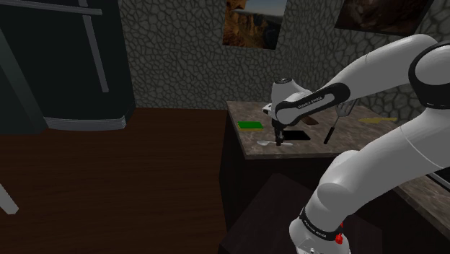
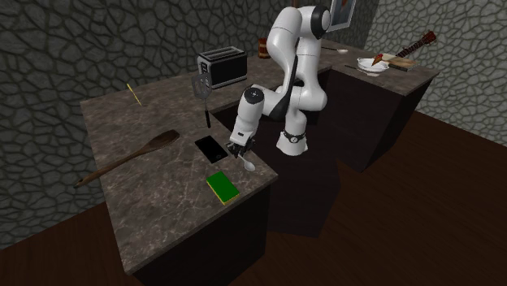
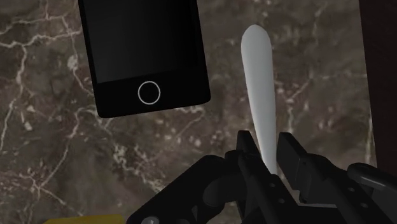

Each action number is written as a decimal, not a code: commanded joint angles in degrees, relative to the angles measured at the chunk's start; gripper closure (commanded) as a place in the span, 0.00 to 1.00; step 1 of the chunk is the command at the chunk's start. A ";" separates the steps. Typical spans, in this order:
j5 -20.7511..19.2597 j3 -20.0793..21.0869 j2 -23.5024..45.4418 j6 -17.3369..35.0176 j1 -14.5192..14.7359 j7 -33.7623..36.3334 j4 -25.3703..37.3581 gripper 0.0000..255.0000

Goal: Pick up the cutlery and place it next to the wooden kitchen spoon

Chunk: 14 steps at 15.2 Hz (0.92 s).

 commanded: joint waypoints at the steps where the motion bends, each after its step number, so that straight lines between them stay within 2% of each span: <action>1: 0.00 0.00 0.00 0.00 0.00 0.00 0.00 1.00; 3: 0.00 0.00 0.00 0.00 0.00 0.00 0.00 1.00; 14: 2.66 2.51 -6.66 -10.59 0.35 -2.62 4.15 1.00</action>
